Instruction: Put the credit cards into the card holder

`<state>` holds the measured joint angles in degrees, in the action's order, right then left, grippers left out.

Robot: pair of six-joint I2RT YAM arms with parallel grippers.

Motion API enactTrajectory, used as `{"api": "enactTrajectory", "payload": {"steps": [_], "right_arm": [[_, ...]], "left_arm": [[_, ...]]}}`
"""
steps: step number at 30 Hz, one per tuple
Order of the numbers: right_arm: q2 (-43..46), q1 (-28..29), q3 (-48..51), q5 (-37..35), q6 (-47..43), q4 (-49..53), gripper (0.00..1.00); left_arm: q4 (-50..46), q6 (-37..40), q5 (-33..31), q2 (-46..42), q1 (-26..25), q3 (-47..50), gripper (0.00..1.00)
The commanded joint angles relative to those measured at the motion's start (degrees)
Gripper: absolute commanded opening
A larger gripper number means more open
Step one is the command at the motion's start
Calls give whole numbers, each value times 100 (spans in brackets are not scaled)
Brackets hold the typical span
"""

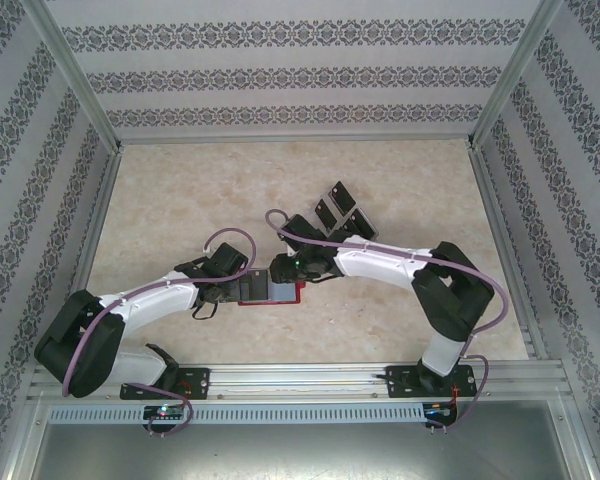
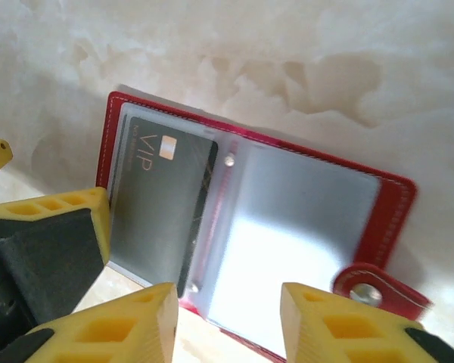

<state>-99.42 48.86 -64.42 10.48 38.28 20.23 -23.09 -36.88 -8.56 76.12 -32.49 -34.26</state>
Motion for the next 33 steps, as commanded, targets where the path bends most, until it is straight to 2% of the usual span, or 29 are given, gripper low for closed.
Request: {"api": "enactTrajectory", "payload": {"steps": [1, 8, 16, 21, 27, 30, 33], "right_arm": [[374, -42, 197, -556, -188, 419, 45], [757, -51, 479, -1339, -318, 784, 56], [382, 123, 401, -1284, -339, 567, 58], [-48, 219, 142, -1344, -412, 560, 59], [-330, 237, -4, -1779, -486, 653, 58], [-368, 213, 8, -1942, -536, 651, 54], [-401, 169, 13, -1982, -587, 606, 45]], "left_arm": [[-102, 32, 13, -77, 48, -174, 100], [-283, 80, -18, -209, 50, -383, 100], [-398, 83, -134, -149, 66, -559, 100], [-278, 72, 47, -156, 126, -642, 100], [-20, -35, 526, -264, 276, -638, 100], [199, -128, 770, -272, 293, -552, 100], [343, -179, 904, -221, 292, -473, 100]]}}
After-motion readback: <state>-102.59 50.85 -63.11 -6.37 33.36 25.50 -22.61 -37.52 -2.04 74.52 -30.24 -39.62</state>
